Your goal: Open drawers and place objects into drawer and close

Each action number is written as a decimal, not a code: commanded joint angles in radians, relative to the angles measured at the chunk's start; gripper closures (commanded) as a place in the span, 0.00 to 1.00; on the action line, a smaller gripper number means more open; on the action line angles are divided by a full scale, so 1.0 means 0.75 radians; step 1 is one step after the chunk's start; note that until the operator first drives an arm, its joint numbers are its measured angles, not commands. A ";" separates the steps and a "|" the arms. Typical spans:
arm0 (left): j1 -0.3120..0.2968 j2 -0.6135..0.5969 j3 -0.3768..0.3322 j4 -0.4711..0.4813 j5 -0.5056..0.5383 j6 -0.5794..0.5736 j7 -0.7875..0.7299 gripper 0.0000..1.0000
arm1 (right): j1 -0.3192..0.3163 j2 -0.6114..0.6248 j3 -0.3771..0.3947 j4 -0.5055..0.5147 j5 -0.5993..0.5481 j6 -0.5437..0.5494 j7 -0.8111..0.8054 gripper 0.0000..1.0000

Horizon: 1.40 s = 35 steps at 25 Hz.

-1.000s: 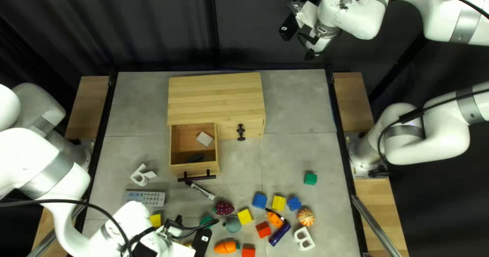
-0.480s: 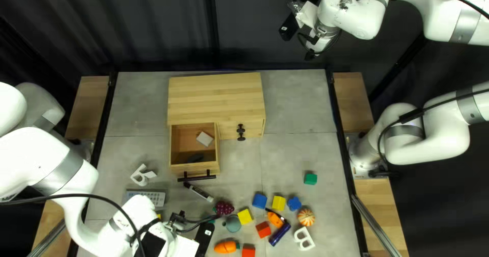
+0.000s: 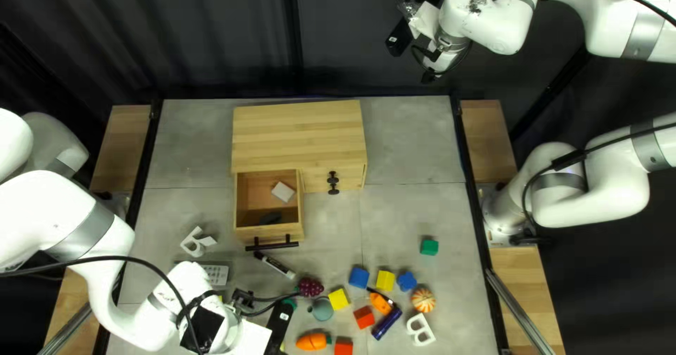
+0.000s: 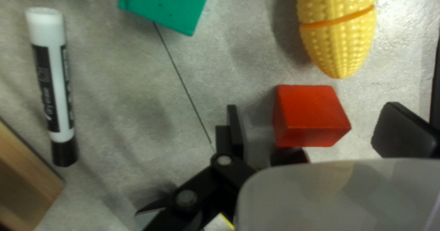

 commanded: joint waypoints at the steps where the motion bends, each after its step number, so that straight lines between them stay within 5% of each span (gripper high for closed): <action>1: 0.000 0.005 0.000 0.001 0.001 -0.003 0.000 1.00 | 0.000 0.000 0.000 0.000 0.000 0.000 0.000 0.00; 11: -0.038 -0.073 0.011 0.021 0.068 0.092 -0.048 1.00 | 0.000 0.000 0.000 0.000 0.000 0.000 0.000 0.00; 16: -0.041 -0.227 0.028 0.054 0.165 0.282 -0.031 1.00 | 0.000 0.000 0.000 0.000 0.000 0.000 0.000 0.00; 25: 0.093 -0.591 0.167 0.137 0.343 0.648 0.334 1.00 | 0.000 0.000 0.000 0.000 0.000 0.000 0.000 0.00; 35: 0.248 -0.629 0.325 -0.012 0.493 0.526 0.420 1.00 | 0.000 0.000 0.000 0.000 0.000 0.000 0.000 0.00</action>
